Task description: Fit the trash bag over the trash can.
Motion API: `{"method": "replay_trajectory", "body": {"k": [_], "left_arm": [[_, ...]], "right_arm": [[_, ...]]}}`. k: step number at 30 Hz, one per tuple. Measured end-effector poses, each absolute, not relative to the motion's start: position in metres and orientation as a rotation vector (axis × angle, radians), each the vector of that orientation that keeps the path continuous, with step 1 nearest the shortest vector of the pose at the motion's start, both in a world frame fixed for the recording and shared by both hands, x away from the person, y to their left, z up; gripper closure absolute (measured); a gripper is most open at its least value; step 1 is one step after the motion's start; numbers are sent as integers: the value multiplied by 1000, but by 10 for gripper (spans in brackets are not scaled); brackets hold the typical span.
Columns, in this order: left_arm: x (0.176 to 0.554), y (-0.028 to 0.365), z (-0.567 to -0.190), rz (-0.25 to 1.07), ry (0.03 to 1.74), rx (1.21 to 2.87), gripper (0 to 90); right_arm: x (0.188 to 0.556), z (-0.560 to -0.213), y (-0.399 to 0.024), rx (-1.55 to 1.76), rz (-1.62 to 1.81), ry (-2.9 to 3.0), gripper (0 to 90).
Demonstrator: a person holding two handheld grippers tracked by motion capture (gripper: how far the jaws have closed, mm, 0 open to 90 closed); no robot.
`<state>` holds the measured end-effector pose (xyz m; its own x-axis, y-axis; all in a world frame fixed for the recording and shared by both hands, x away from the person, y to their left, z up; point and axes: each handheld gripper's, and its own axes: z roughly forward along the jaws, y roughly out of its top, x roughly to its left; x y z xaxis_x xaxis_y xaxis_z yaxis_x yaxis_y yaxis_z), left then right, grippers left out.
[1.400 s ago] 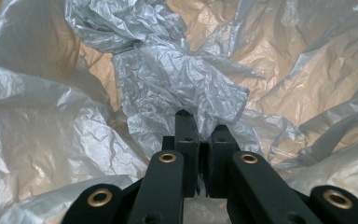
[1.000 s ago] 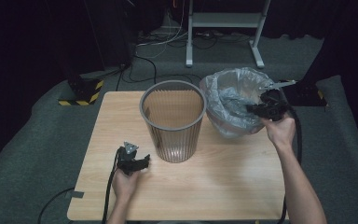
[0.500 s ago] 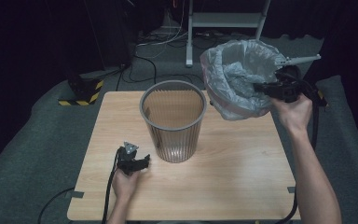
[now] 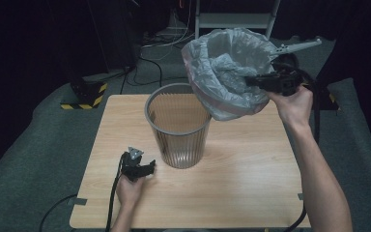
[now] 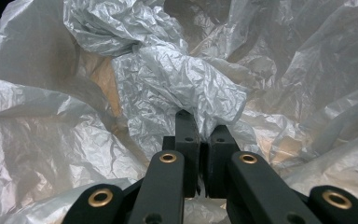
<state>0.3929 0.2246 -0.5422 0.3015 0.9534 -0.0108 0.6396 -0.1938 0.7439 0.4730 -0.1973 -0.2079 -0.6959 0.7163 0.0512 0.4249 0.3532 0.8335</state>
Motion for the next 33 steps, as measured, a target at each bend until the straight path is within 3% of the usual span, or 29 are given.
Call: {"method": "replay_trajectory", "body": {"k": [13,33], "left_arm": [[393,225,-542,617,1418,1922,243],[393,225,-542,618,1418,1920,243]], "right_arm": [[480,-209,-138,894,1277,2420,864],[493,-252,-74,824,1230,2613,863]]}}
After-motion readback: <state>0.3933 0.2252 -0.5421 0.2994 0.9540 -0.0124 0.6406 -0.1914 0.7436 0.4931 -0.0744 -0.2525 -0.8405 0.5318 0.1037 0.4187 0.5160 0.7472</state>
